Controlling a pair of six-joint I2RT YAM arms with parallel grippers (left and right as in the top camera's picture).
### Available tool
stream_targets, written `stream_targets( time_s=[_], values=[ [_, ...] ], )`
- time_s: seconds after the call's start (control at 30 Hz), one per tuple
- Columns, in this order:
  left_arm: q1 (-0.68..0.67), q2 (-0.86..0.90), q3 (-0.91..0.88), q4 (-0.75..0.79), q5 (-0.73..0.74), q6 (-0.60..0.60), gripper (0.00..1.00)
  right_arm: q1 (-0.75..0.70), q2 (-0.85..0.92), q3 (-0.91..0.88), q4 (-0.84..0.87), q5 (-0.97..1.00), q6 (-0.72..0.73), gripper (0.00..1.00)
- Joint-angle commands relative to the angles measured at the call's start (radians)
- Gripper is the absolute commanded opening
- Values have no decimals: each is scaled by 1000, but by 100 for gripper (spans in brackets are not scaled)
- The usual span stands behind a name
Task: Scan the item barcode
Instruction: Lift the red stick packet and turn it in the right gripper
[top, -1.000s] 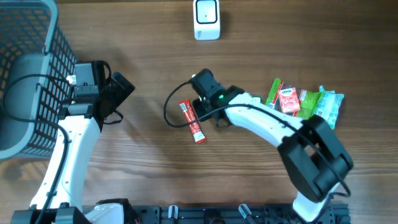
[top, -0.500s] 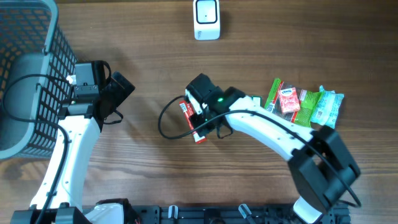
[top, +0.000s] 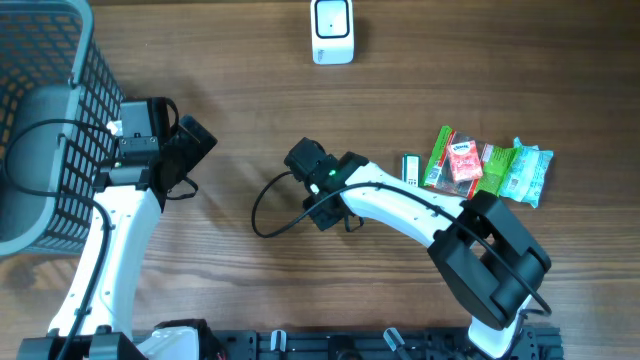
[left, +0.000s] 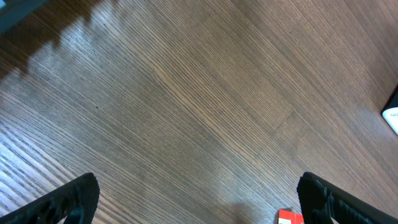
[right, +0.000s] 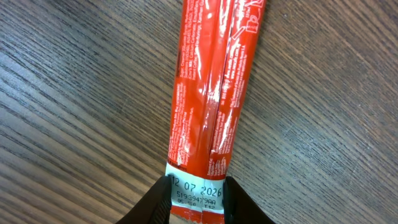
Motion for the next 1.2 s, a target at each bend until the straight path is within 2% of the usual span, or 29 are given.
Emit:
stream_targets(
  time_s=[0.0, 0.13, 0.2, 0.27, 0.3, 0.33, 0.4, 0.5, 0.6, 0.63, 0.73, 0.87, 0.93, 1.17],
  values=[
    [-3, 3, 1, 3, -17, 12, 100, -2, 14, -8, -1, 27, 2, 27],
    [-3, 3, 1, 3, -17, 12, 100, -2, 14, -8, -1, 27, 2, 20],
    [-3, 3, 1, 3, -17, 12, 100, -2, 14, -8, -1, 27, 2, 13],
    [-3, 3, 1, 3, -17, 12, 100, -2, 14, -8, 0, 22, 2, 12],
    [-3, 3, 1, 3, -17, 12, 100, -2, 14, -8, 0, 20, 2, 17],
    [-3, 3, 1, 3, -17, 12, 100, -2, 14, -8, 0, 20, 2, 31],
    [-3, 3, 1, 3, -17, 12, 100, -2, 14, -8, -1, 20, 2, 46],
    [-3, 3, 1, 3, -17, 12, 100, -2, 16, -8, -10, 11, 33, 52],
    [-3, 3, 1, 3, -17, 12, 100, -3, 21, -8, -32, -34, 35, 52],
    [-3, 3, 1, 3, -17, 12, 100, -3, 22, -8, -36, -40, 37, 51],
    [-3, 3, 1, 3, -17, 12, 100, -3, 24, -11, -12, -11, 53, 37],
    [-3, 3, 1, 3, -17, 12, 100, -5, 24, -12, 18, 63, 54, 31],
    [-3, 3, 1, 3, -17, 12, 100, -6, 24, -12, 14, 90, 54, 21],
    [-3, 3, 1, 3, -17, 12, 100, -51, 24, -12, -11, 255, 53, 14]
  ],
)
